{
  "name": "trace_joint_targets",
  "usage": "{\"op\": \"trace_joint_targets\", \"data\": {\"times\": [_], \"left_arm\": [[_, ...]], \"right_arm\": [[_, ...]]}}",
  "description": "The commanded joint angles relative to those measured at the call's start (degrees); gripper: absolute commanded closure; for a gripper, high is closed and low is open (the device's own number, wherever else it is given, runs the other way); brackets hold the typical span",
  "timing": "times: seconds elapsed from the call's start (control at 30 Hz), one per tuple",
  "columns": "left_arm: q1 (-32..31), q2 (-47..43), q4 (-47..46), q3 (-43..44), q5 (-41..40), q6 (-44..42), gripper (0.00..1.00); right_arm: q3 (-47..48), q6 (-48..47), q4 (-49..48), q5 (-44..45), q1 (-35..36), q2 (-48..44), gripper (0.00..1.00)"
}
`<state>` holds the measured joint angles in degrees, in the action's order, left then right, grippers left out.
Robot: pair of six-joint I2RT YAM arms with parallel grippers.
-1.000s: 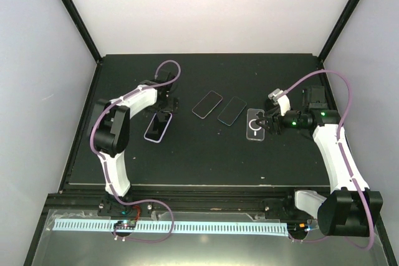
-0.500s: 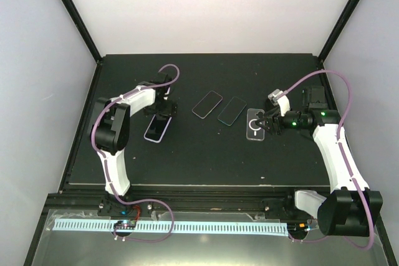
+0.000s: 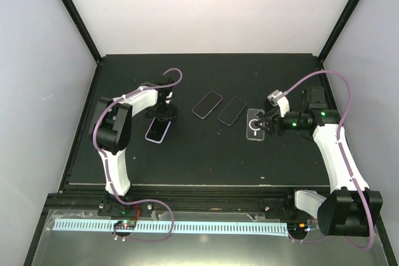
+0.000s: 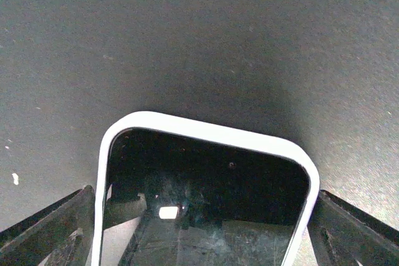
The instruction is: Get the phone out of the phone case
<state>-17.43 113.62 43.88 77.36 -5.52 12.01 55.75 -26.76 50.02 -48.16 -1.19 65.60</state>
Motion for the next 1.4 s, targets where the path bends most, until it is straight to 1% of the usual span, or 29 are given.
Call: {"op": "trace_joint_targets", "data": {"times": [0.0,0.07,0.23,0.33,0.4,0.47,0.57,0.63,0.7,0.83,0.87,0.9,1.0,1.03,1.13,1.23,1.37], "left_arm": [[-2.12,-1.11,5.36,-2.66,0.8,-0.38,0.08],[-2.25,-1.59,5.74,-3.8,1.92,-0.26,0.1],[-2.26,-1.78,6.83,-5.43,3.75,-0.28,0.18],[-2.31,-1.75,6.94,-6.49,4.8,0.21,0.13],[-2.26,-1.51,6.74,-6.93,3.83,0.63,0.14],[-2.34,-0.95,6.94,-6.83,3.71,0.91,0.18],[-2.42,-0.87,7.04,-6.66,5.48,1.0,0.29],[-2.58,-2.5,6.76,-6.72,6.34,1.62,0.35],[-3.11,-5.81,5.67,-7.43,7.99,2.31,0.38],[-4.11,-14.45,0.62,-10.07,13.16,4.47,0.5],[-4.55,-16.41,-0.69,-10.6,15.08,4.93,0.51],[-5.11,-18.15,-2.25,-11.17,17.11,5.51,0.53],[-6.48,-24.23,-9.88,-14.07,26.63,9.77,0.66],[-7.27,-25.86,-12.44,-14.99,28.15,11.57,0.68],[-11.0,-29.32,-18.11,-15.09,28.33,16.32,0.67],[-13.81,-32.57,-25.74,-15.59,24.77,23.3,0.67],[-16.9,-36.48,-36.01,-17.93,17.6,30.38,0.64]], "right_arm": [[0.39,-1.14,0.34,-1.14,-0.28,-0.66,0.4],[0.33,-1.12,0.41,-1.1,-0.24,-0.91,0.4],[0.24,-0.99,0.25,-0.97,-0.23,-1.23,0.4],[0.28,-0.86,0.25,-0.97,-0.27,-1.11,0.4],[0.25,-0.88,0.19,-0.97,-0.25,-0.98,0.4],[0.29,-0.8,0.12,-0.97,-0.24,-0.79,0.4],[0.17,-0.77,0.08,-0.97,-0.31,-0.48,0.4],[0.15,-0.69,-0.09,-0.78,-0.24,-0.22,0.4],[0.07,0.16,-0.96,0.45,-0.19,-0.1,0.4],[-0.76,1.92,-3.45,2.45,-0.26,-1.04,0.4],[-0.84,2.38,-3.9,2.72,-0.3,-1.19,0.41],[-0.89,3.05,-4.26,3.33,-0.23,-1.25,0.41],[-0.99,5.54,-6.52,6.21,0.16,-1.85,0.41],[-0.96,6.1,-7.26,6.59,0.54,-2.05,0.41],[1.68,7.63,-7.11,7.93,3.28,-0.7,0.41],[6.79,9.39,-4.89,10.75,9.56,2.7,0.41],[11.29,14.2,-5.65,12.19,17.56,7.88,0.41]]}}
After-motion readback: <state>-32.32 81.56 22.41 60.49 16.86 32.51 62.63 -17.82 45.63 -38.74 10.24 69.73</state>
